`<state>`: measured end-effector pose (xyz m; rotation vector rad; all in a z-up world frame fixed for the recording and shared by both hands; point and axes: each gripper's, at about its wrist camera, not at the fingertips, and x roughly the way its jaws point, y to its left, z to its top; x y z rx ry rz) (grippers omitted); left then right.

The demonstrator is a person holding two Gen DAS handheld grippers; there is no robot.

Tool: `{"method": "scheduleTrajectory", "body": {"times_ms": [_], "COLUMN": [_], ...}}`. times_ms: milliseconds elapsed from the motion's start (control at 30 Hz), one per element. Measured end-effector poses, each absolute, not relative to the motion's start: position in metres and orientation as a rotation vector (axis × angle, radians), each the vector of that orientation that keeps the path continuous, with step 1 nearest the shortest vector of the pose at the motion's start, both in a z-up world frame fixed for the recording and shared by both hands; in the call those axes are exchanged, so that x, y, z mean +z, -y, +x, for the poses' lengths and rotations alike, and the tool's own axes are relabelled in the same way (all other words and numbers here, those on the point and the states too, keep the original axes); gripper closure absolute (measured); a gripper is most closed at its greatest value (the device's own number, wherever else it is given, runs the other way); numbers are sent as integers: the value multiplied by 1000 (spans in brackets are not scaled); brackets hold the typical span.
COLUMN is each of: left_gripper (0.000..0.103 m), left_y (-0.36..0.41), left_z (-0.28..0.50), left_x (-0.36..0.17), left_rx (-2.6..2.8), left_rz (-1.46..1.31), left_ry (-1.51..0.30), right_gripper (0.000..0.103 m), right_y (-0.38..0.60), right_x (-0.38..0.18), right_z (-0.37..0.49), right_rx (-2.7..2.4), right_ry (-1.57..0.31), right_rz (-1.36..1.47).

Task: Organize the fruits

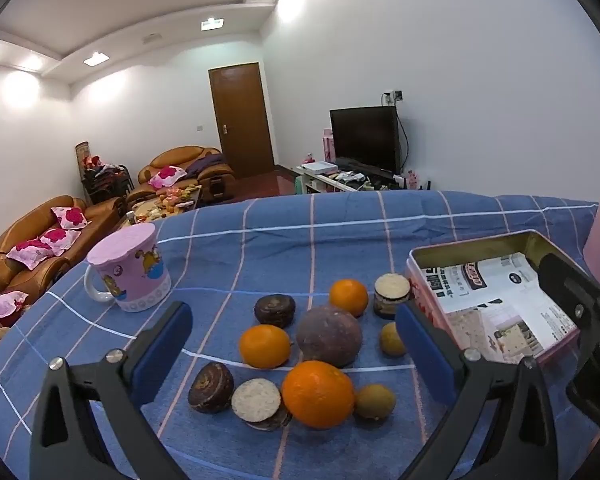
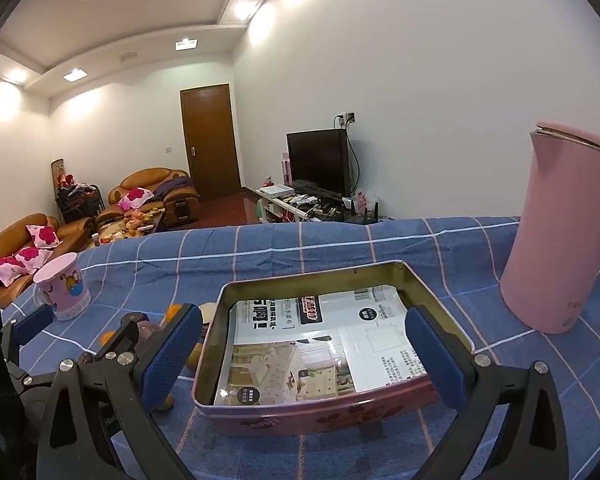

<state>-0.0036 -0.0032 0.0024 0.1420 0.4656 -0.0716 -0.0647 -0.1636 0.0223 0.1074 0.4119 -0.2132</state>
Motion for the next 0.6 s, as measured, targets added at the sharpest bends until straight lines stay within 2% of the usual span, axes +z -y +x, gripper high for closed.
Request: {"method": "scheduleTrajectory", "body": {"times_ms": [600], "left_gripper": [0], "left_y": [4], "left_z": [-4], "left_x": [2], "left_rx": [-84], "left_rz": [133], "left_ry": [-461], "right_gripper": [1], "right_y": [162], "right_x": [22], "right_z": [-65], "right_rx": [-229], "right_ry": [-406], "right_rz": [96]}}
